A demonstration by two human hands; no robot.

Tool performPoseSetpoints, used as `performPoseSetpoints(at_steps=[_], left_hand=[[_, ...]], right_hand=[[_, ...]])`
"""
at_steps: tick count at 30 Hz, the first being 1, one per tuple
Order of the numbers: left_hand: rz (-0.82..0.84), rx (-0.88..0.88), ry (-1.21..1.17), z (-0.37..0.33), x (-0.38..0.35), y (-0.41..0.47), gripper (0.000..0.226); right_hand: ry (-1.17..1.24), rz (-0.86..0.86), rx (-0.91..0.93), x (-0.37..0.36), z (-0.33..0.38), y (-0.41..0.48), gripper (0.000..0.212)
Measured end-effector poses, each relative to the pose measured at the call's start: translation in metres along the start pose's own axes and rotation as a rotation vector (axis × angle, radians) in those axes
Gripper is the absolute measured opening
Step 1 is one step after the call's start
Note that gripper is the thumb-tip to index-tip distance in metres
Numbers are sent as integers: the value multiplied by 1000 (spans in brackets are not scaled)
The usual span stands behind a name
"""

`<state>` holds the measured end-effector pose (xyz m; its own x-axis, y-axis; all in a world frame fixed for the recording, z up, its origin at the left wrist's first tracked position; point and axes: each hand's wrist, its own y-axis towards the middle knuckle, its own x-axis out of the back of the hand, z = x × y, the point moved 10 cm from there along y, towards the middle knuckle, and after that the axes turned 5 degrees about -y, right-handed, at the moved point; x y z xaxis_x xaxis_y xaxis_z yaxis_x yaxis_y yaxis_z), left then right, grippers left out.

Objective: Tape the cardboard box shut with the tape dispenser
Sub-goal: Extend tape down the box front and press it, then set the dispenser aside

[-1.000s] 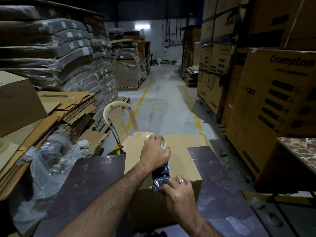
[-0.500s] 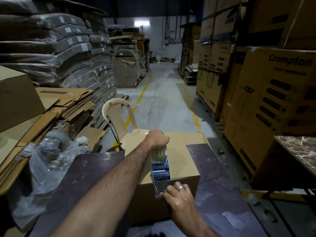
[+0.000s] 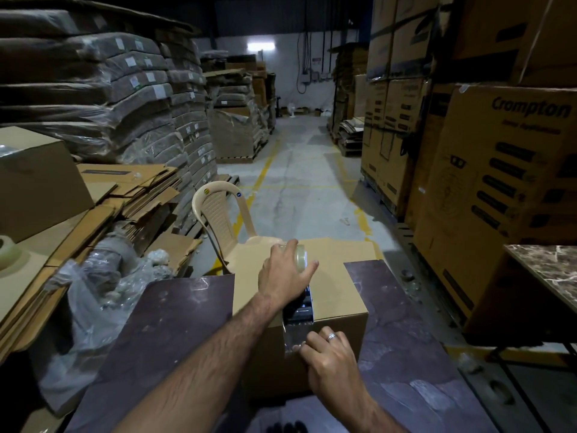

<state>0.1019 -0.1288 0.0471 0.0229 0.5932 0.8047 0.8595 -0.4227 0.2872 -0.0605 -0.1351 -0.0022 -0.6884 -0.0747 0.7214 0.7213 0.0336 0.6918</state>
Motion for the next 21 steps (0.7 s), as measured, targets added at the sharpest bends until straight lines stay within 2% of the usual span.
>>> performPoseSetpoints(at_steps=[3,8,11,15,18,21], left_hand=[[-34,-15,-12,-2,2,5,50],[-25,-30,1,-3,1,13,44],[-47,-115,10,-9,1,19,36],[63,-115,69,-9,-9,33,32],[179,-110,123,-9,-18,47,36],[283,-77,159,-6,-28,56,37]], right_hand=[[0,-13,0,5,3,3,15],[-5,-3,-10,8,3,5,21],[-27,20,-7,5,4,4,18],[-28,41,5,4,8,5,24],[-11,48,36,2,10,4,11],[34,91,33,-5,12,3,17]])
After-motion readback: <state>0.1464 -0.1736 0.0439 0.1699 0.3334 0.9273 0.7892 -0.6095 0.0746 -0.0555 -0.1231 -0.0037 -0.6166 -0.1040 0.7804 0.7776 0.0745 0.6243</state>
